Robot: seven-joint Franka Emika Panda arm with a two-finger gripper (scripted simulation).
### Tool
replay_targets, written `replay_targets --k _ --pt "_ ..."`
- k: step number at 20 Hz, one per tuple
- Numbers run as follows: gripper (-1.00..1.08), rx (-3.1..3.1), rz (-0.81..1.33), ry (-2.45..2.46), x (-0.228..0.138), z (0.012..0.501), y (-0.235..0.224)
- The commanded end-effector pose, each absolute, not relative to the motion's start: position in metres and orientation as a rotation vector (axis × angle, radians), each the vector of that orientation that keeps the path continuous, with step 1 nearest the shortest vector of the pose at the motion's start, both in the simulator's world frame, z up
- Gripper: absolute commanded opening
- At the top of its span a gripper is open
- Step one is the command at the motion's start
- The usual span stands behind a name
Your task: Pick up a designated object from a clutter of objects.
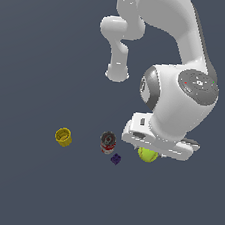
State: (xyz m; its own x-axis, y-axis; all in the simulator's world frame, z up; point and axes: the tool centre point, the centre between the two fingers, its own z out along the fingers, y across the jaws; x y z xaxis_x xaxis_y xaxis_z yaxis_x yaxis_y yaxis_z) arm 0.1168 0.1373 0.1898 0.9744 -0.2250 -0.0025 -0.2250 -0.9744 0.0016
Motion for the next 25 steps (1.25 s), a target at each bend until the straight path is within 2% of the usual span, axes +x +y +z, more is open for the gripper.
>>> replay_targets --k 1,14,25 --pt "-1.00 3.121 -0.001 -0.356 0.111 0.219 0.129" --pt "-1.00 3.122 -0.001 -0.355 0.087 0.350 0.090" --pt "-1.00 3.122 0.000 -0.356 0.082 0.386 0.079"
